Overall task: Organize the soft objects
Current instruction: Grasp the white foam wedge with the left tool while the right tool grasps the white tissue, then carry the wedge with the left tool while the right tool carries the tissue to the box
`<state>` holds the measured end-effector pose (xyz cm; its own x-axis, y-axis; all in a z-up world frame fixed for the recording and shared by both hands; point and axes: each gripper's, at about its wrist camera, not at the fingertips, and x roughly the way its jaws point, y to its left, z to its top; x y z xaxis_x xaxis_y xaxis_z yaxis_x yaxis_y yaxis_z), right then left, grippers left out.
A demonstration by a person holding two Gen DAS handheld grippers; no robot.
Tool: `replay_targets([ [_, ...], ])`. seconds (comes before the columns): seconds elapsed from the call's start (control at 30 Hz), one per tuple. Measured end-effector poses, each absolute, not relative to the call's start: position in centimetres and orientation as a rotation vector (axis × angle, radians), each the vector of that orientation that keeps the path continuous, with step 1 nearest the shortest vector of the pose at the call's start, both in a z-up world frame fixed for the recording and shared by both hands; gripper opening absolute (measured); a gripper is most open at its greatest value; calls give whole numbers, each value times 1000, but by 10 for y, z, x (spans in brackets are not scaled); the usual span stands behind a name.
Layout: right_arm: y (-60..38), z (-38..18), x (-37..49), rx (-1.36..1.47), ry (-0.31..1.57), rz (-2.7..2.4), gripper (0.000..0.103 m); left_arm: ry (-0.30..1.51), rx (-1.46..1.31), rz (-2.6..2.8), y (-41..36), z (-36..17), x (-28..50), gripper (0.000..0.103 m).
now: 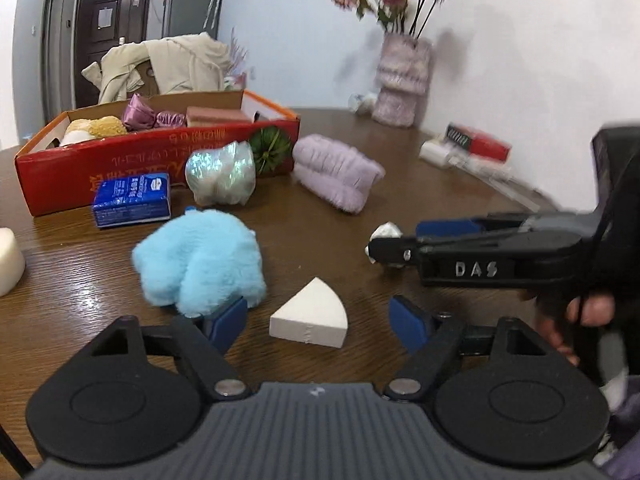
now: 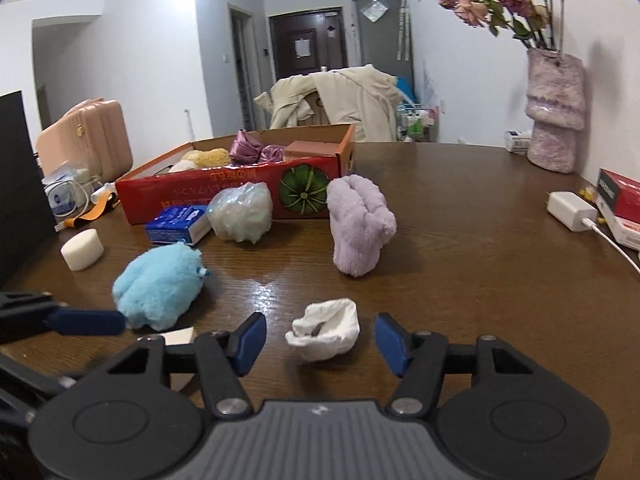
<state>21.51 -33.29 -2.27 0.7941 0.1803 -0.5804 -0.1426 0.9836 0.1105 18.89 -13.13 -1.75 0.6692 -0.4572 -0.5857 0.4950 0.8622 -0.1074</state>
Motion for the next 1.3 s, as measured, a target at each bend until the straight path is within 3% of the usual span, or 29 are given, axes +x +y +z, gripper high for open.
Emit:
replay_targets([
  [0.03,-334,-24,219,59,631,182,56,646,75,-521,-135,-20,190,75],
  [0.1,-333,-26,224,40,641,195,35,668,93,-509,-140,-24,192,47],
  [0.2,-333,-27,229,43,648,204,29,678,76,-497,-138,-24,195,37],
  [0.47,-321,-26,222,-25,652,191,18,640,19,-570,-123,-9,192,34],
  [0.77,-313,8,226,62,589,216,18,534,-65,-508,-52,29,217,34],
  [0.9,-299,41,271,35,524,267,18,457,-75,-486,-21,55,273,35],
  [1.03,-291,63,357,83,541,304,18,512,-57,-429,-17,68,369,35],
  [1.3,-265,40,521,-22,802,127,22,741,85,-293,-39,35,514,39],
])
